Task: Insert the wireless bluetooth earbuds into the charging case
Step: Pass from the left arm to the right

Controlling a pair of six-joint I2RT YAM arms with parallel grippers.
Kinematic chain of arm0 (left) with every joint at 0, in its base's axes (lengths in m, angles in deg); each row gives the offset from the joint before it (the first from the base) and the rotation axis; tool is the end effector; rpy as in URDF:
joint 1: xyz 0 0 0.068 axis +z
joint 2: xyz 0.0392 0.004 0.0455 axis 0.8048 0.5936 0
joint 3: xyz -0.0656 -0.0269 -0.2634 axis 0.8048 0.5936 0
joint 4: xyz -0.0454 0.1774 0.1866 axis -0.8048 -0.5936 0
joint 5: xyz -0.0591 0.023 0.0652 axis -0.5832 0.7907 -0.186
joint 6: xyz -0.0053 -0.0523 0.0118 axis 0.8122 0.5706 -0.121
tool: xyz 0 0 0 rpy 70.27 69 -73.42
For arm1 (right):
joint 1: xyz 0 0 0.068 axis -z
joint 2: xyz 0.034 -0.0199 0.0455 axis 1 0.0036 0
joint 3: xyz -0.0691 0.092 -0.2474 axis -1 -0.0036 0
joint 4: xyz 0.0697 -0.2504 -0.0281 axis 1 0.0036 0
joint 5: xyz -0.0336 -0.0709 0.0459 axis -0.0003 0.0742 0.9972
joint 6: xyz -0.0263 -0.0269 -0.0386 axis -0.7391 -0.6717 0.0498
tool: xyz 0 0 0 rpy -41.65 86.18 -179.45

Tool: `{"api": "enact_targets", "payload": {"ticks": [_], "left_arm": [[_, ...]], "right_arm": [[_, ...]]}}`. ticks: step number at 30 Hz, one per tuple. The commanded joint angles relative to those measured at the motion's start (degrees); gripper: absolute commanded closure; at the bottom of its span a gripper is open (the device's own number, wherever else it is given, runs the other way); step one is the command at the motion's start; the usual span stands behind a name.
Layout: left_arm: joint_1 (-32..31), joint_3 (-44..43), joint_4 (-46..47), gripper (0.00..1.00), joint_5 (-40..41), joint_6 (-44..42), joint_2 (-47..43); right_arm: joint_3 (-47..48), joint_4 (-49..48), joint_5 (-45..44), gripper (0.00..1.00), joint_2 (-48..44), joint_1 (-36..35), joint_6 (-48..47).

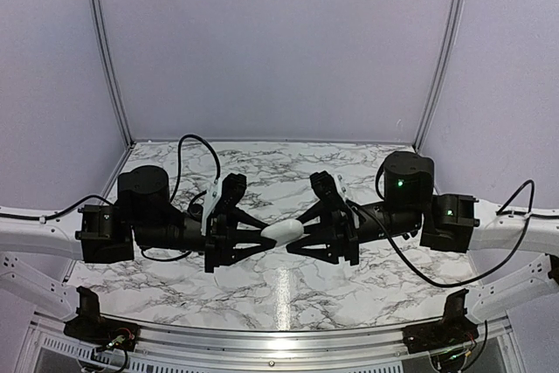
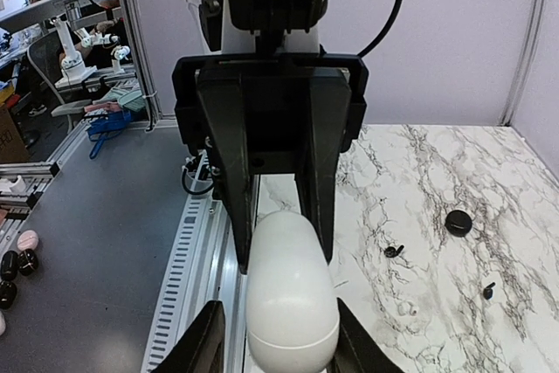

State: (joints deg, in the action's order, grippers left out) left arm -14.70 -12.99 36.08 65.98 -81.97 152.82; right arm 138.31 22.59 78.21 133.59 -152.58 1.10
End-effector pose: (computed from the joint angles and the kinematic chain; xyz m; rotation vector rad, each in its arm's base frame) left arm 0.0914 -0.2575 0.3170 1.1849 1.2839 -1.1231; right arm 0.1021 0.2380 0.3189 -1.3912 1.3560 1.1771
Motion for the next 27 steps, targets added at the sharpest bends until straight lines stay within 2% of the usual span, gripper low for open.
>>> {"api": "enact_targets", "payload": {"ticks": [1, 9, 16, 18, 20, 22, 24, 27], "left_arm": [[0.26, -2.14, 3.00, 1.00, -0.69, 0.51, 0.45], [0.26, -2.21, 3.10, 1.00, -0.66, 0.34, 0.89], [0.26, -1.93, 3.18, 0.98, -0.14, 0.13, 0.98], [0.26, -1.78, 3.11, 0.87, 0.19, 0.14, 0.81], [0.26, -1.46, 3.18, 0.64, 0.48, 0.09, 0.40], [0.26, -1.31, 3.18, 0.50, 0.85, 0.07, -0.14], [0.26, -1.45, 3.18, 0.42, 1.28, -0.15, -0.44], [0.26, -1.95, 3.16, 0.39, 1.67, -0.11, -0.18]], "right_arm": [[1.75, 0.77, 0.15, 0.62, 0.35, -0.59, -0.61], [1.87, 0.28, 0.61, 0.70, 0.31, -0.59, -0.21], [1.81, 0.16, 0.98, 0.82, 0.39, -0.59, -0.21], [1.79, 0.28, 0.90, 0.86, 0.31, -0.59, -0.15], [1.89, 0.56, 0.60, 0.91, 0.30, -0.59, -0.15], [1.77, 0.67, 0.15, 0.93, 0.10, -0.59, -0.06], [1.81, 1.04, -0.54, 0.94, 0.20, -0.59, -0.18], [2.41, 2.48, -0.72, 0.94, 0.68, -0.59, -0.94]]}}
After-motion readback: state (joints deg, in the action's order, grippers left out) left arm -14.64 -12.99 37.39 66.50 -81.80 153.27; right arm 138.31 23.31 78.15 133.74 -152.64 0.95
